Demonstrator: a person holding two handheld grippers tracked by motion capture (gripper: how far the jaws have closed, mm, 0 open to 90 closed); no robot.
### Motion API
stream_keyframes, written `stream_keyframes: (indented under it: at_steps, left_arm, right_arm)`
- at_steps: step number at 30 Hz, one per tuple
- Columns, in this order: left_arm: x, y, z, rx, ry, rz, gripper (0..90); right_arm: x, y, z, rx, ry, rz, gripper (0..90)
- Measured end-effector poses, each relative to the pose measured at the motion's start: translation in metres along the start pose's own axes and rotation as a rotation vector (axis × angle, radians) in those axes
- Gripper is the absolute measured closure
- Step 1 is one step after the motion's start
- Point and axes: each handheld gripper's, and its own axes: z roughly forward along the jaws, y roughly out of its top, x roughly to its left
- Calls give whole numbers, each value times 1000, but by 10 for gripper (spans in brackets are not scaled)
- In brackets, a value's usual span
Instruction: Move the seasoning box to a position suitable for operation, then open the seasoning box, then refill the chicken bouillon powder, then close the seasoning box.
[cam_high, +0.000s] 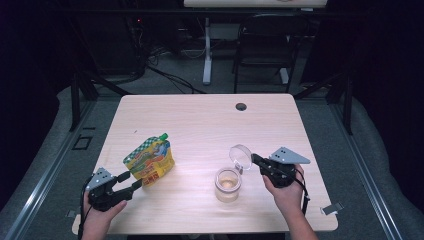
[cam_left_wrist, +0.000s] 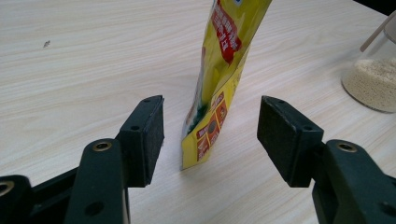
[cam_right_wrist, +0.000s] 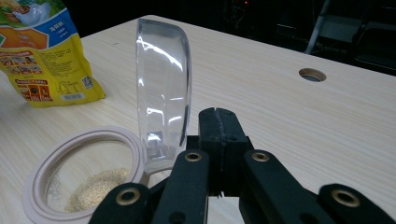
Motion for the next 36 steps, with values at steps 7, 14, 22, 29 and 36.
stream_keyframes:
  at_steps: [7, 14, 22, 29, 36]
  left_arm:
    - [1, 0, 0, 2, 1, -2, 417]
    - [2, -1, -2, -2, 5, -4, 417]
    - [1, 0, -1, 1, 3, 1, 416]
    - [2, 1, -1, -2, 3, 3, 416]
    - [2, 2, 0, -4, 2, 1, 416]
  right_arm:
    - [4, 1, 0, 1, 4, -11, 900]
    - [6, 1, 0, -2, 6, -18, 900]
    - [12, 1, -2, -11, 19, -30, 900]
    - [20, 1, -5, -11, 40, -55, 900]
    - [25, 1, -8, -12, 47, -72, 900]
